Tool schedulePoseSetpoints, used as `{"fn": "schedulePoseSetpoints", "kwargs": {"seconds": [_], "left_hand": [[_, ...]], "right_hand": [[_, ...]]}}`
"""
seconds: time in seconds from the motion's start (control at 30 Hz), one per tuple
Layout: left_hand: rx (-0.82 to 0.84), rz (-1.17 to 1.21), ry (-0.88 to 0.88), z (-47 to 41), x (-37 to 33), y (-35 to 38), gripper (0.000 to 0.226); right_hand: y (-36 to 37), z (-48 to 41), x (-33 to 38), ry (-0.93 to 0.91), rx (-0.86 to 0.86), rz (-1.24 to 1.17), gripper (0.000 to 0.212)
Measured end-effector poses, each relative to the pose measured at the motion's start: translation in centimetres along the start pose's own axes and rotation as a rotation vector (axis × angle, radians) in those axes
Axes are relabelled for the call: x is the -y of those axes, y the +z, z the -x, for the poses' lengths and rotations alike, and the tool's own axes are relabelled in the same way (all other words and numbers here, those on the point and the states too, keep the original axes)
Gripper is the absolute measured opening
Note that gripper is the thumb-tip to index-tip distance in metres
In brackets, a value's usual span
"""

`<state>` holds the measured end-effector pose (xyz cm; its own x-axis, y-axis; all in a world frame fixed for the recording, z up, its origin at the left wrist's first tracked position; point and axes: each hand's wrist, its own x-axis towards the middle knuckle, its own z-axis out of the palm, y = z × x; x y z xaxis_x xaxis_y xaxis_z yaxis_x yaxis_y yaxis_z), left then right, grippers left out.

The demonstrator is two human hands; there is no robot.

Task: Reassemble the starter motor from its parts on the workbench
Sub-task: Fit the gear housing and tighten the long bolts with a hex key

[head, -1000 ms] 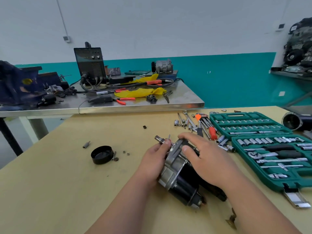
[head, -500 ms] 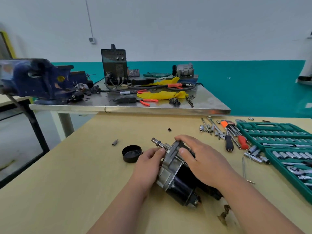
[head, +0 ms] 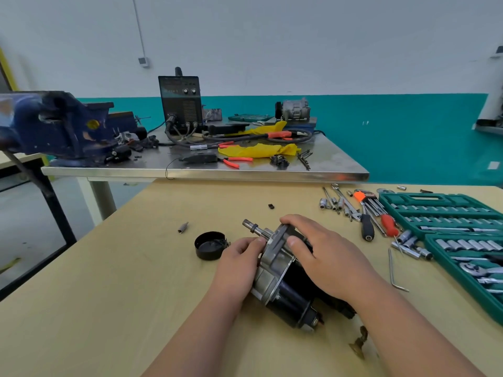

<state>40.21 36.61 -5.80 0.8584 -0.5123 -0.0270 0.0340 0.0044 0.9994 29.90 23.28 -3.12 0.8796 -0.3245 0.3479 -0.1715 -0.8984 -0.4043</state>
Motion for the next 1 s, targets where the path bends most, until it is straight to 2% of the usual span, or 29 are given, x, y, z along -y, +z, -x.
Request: {"fn": "schedulePoseSetpoints", "kwargs": {"seconds": [1.0], "left_hand": [[0.022, -0.029, -0.019, 0.0, -0.05, -0.02, 0.022]], "right_hand": [[0.09, 0.0, -0.04, -0.001, -0.004, -0.004, 0.035]]}}
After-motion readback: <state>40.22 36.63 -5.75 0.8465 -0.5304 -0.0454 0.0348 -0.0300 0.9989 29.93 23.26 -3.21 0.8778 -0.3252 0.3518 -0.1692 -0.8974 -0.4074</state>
